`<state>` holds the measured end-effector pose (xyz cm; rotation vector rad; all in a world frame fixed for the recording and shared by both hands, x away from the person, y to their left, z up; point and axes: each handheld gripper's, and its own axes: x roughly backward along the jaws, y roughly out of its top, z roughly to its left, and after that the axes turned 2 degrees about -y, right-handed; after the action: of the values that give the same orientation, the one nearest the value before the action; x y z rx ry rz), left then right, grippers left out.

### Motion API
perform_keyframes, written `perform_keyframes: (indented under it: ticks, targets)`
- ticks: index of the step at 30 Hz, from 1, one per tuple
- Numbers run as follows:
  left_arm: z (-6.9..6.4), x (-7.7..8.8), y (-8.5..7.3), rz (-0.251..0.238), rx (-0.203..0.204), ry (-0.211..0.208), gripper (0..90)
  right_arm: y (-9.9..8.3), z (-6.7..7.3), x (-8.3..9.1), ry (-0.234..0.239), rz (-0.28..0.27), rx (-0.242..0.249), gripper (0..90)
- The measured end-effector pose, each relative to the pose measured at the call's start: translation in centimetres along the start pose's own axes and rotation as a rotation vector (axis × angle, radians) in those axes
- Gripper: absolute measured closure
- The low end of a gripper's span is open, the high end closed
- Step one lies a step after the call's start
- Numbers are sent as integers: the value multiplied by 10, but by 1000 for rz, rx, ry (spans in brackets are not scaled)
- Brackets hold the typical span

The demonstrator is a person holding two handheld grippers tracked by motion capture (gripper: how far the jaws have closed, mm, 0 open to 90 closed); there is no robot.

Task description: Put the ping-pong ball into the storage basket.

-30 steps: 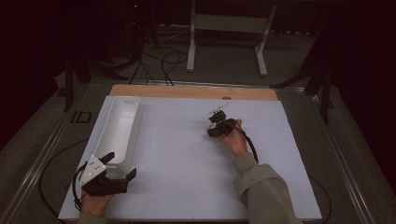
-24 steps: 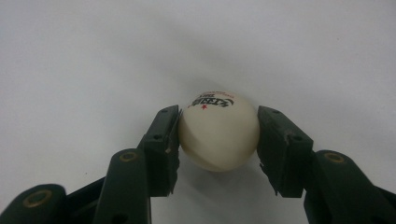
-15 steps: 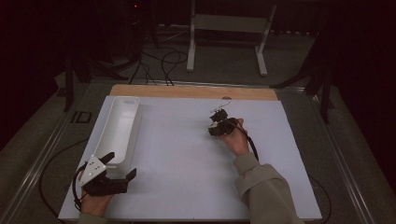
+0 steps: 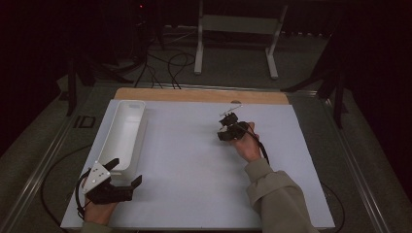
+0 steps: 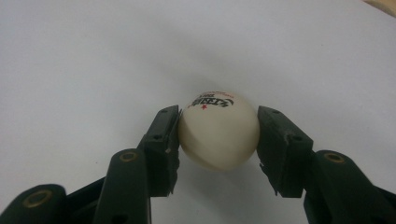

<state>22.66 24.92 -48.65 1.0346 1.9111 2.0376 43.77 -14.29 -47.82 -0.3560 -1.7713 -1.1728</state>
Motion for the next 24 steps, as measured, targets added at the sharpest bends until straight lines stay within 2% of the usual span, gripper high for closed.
perform_keyframes:
  ticks: [7, 13, 24]
  targets:
    - [0, 0, 0, 0, 0, 0, 0, 1, -1, 5, -4, -4, 8, 506]
    - [0, 0, 0, 1, 0, 1, 0, 1, -3, 11, 15, -21, -7, 506]
    - [0, 0, 0, 0, 0, 0, 0, 2, -3, 16, 26, -34, 3, 507]
